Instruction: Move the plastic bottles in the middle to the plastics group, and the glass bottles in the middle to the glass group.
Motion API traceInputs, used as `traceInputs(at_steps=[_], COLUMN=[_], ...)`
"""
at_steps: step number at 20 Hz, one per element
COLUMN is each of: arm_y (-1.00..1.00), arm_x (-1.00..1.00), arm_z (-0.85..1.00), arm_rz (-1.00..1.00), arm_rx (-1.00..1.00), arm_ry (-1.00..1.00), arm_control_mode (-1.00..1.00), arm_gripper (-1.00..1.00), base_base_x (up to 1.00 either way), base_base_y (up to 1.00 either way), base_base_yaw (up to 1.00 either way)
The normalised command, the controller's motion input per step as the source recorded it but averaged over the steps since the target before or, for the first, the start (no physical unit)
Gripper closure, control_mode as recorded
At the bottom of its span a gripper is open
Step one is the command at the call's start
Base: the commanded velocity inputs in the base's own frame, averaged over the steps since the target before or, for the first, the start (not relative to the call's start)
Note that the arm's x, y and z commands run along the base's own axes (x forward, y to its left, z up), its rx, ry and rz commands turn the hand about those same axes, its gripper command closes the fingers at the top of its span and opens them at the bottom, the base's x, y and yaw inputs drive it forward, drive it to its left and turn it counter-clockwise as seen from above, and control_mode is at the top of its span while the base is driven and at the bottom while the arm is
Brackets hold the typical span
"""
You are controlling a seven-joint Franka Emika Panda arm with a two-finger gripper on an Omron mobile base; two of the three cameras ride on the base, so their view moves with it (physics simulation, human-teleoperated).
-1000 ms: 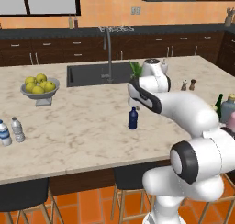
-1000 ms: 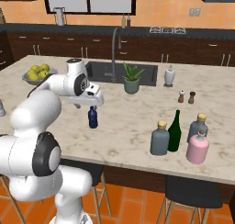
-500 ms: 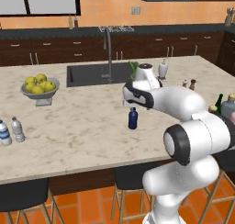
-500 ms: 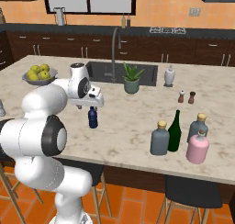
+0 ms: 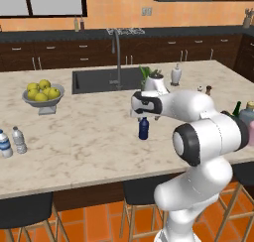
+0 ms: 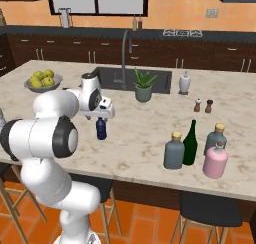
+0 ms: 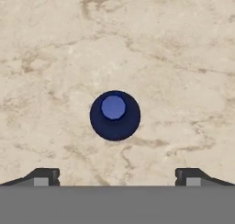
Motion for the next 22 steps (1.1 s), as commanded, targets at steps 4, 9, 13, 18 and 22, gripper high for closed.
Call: traceInputs(at_steps=[4,9,13,18,22], arm_y=[0.0,0.0,0.0,0.0,0.0], arm_x=[0.22,0.27,0.08,0.15,0.19], arm_z=[-0.15,-0.17,-0.16,-0.14,-0.15], arm_rz=[0.0,0.0,0.0,0.0,0.0], arm_rx=[0.02,0.0,0.0,0.0,0.0], arm_ry=[-0.08,-0.07,-0.03,-0.01,0.0], arm_control_mode=[-1.0,-1.0,-1.0,-1.0,-1.0], arm_gripper=[-1.0,-1.0,-1.0,-1.0,-1.0], base_base_x=[0.0,0.0,0.0,0.0,0.0], base_base_y=[0.0,0.0,0.0,0.0,0.0], base_base_yaw=[0.0,0.0,0.0,0.0,0.0])
